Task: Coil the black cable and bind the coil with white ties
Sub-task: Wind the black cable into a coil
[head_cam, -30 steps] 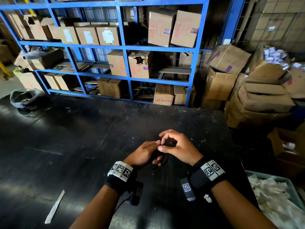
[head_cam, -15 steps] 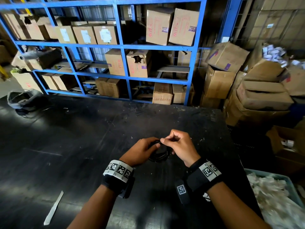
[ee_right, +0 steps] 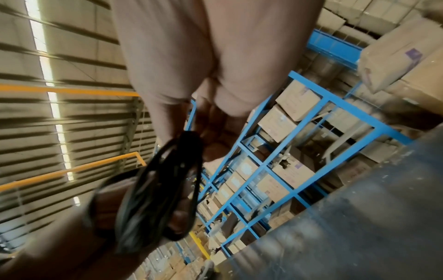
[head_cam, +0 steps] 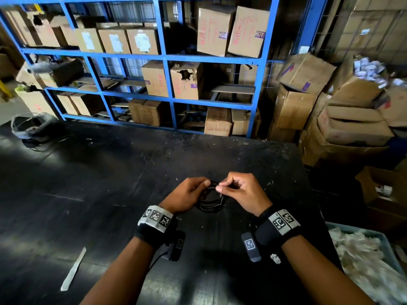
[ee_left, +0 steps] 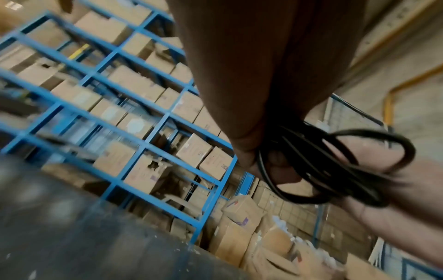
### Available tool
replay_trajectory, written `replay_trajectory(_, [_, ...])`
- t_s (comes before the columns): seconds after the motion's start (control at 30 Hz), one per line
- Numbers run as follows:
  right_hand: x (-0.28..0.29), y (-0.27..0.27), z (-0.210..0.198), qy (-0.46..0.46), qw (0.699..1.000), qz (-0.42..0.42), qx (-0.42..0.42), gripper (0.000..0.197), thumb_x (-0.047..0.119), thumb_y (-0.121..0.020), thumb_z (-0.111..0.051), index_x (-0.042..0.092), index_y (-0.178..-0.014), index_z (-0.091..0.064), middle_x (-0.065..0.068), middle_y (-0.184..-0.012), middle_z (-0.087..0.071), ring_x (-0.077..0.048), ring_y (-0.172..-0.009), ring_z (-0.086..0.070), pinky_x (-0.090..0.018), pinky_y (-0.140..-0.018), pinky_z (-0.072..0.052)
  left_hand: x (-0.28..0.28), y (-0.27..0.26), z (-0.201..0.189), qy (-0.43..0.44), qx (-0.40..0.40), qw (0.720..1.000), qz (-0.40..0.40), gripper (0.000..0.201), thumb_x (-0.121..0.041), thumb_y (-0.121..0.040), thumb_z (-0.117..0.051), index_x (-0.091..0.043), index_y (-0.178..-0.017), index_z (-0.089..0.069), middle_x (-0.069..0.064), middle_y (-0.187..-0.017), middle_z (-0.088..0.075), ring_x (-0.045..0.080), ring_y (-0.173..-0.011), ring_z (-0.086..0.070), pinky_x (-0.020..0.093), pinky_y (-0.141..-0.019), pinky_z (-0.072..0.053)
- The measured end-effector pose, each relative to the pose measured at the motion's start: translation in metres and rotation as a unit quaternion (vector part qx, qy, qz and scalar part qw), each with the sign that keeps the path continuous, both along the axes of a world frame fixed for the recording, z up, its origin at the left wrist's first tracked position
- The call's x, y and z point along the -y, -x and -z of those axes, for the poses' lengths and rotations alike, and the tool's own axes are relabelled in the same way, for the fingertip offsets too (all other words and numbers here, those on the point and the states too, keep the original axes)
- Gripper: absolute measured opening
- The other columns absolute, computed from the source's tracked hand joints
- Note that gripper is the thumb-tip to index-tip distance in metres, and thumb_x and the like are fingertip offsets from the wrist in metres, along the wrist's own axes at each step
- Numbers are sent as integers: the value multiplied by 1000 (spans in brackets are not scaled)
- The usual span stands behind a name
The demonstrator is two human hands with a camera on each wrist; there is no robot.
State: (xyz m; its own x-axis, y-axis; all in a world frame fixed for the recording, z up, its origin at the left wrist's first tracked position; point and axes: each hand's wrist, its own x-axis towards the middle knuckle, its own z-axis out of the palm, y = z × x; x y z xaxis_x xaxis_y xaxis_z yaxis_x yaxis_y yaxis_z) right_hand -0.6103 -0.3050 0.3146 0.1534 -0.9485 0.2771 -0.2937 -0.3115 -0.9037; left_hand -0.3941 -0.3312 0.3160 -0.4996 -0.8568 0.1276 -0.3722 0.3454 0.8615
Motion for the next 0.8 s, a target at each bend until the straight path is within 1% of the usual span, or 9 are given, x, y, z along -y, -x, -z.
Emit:
replay_trajectory(0.07, [1,4,3,-4,1000,-1,13,20,9,-83,-84,0,-74,-68,-2,-77,-76,-11,-75,-71,-30,-75,-56,-2,2,3,-41,-31,999,-4,38,-28,-104,-48,5,-100,-66,3,-73,-57,9,-64,-52,35,-67,-47])
replay_trajectory(0.17, [1,4,5,3,1000,19,17,21,4,-83,-82,-3,-72,-66,5,-73,-74,-3,-72,-67,-19,-71,-51,-7,9,7,15,-10,999,-45,28,-21,-104,-54,-10,-125,-67,-2,-82,-69,4,-67,-64,26,-70,-52])
replay_trajectory(0.27, [0,3,6,4,999,25,25,22,2,-84,-81,-4,-71,-64,12,-69,-72,-1,-69,-65,-16,-68,-49,-12,14,9,72,-70,991,-93,24,-19,-98,-64,-18,-121,-71,-3,-87,-77,8,-67,-71,25,-69,-57])
replay_trajectory(0.43, [0,10,4,6,999,25,31,21,5,-84,-81,0,-71,-65,8,-72,-73,-8,-71,-68,-28,-69,-54,-10,10,6,136,19,990,-39,35,-28,-92,-72,-15,-125,-71,0,-93,-78,7,-82,-72,25,-75,-55])
replay_trajectory(0.53, [-4,11,1,-2,1000,15,11,23,7,-85,-80,0,-72,-62,4,-74,-76,-10,-73,-70,-35,-74,-55,-5,8,2,231,97,968,7,30,-25,-95,-67,-13,-122,-71,3,-83,-72,11,-73,-66,24,-68,-48])
replay_trajectory(0.6, [-5,12,-3,-9,1000,12,6,17,9,-86,-80,5,-79,-65,2,-78,-77,-12,-75,-71,-37,-75,-56,-4,10,-1,272,102,957,18,23,-23,-98,-62,-14,-118,-70,4,-78,-68,15,-69,-62,24,-65,-44])
replay_trajectory(0.63, [-5,12,-6,-16,1000,10,17,12,10,-87,-80,9,-87,-67,-1,-83,-78,-16,-78,-73,-38,-78,-58,-4,12,-2,277,87,957,13,21,-22,-99,-61,-14,-116,-70,3,-77,-67,15,-68,-62,26,-65,-45])
replay_trajectory(0.73, [-9,3,-8,-136,976,8,173,38,4,-85,-80,17,-117,-65,-12,-102,-79,-26,-95,-75,-43,-91,-58,-6,16,-4,263,12,963,-52,20,-21,-99,-61,-15,-115,-71,2,-80,-69,14,-72,-66,29,-69,-51])
replay_trajectory(0.8, [-14,-6,-3,-199,949,4,244,36,1,-86,-76,13,-118,-66,-10,-108,-78,-27,-104,-74,-47,-96,-56,-8,22,-4,259,-19,962,-88,20,-20,-99,-61,-14,-115,-72,4,-79,-70,15,-71,-66,31,-69,-51])
